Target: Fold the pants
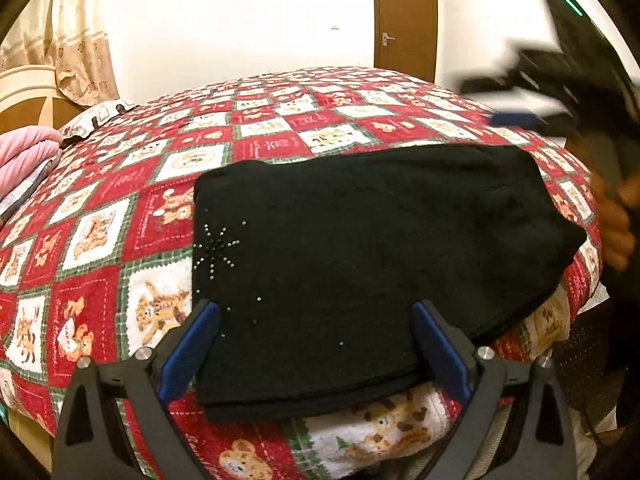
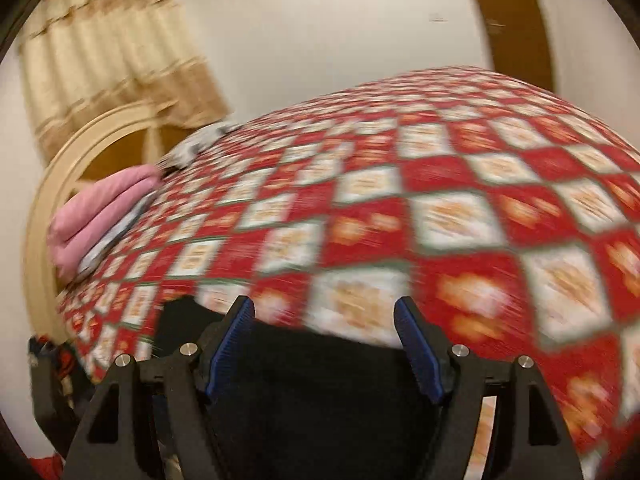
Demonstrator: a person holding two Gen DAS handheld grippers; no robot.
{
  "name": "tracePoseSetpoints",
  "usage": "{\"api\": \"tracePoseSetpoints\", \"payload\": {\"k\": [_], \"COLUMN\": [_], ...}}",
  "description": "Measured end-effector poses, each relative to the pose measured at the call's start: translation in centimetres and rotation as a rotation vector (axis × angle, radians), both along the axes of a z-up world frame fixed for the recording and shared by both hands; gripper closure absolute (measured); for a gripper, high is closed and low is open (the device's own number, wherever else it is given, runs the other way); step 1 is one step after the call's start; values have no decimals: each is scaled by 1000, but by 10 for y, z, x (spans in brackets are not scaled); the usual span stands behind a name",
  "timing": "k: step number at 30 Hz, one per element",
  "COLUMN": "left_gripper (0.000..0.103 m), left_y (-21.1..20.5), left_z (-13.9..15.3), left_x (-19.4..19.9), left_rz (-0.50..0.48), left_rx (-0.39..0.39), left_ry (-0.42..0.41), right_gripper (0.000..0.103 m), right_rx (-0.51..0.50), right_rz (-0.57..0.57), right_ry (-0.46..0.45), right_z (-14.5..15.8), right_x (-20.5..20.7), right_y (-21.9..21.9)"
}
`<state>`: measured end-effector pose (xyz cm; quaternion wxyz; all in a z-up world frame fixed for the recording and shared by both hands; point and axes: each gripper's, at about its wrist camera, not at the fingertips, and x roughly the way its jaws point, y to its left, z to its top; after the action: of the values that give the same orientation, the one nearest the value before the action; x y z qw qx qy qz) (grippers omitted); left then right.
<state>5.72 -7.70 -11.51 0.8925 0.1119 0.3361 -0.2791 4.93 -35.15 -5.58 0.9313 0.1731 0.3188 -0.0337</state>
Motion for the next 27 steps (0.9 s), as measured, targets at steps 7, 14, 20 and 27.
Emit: {"api": "tracePoseSetpoints", "payload": {"k": [7,14,20,27], "left_gripper": [1,0,0,0], "left_y": [-2,-2,-1,-1], "left_z": [-2,-6,-6,-7], "left_x": [2,1,0,0], "left_rz": [11,40,46,46], "left_rx": [14,18,20,23], "left_ry": [3,1,1,2], "right_gripper": [29,29,23,12], "right_rx": [156,267,350,138], "right_rz": [-220,-217,-175,-60], "right_ry": [-8,-8,5,45], "right_z": [-38,-51,-75,-74], "right_x": [-95,-102,-91,-77], "right_y": [-63,-67,-49,15]}}
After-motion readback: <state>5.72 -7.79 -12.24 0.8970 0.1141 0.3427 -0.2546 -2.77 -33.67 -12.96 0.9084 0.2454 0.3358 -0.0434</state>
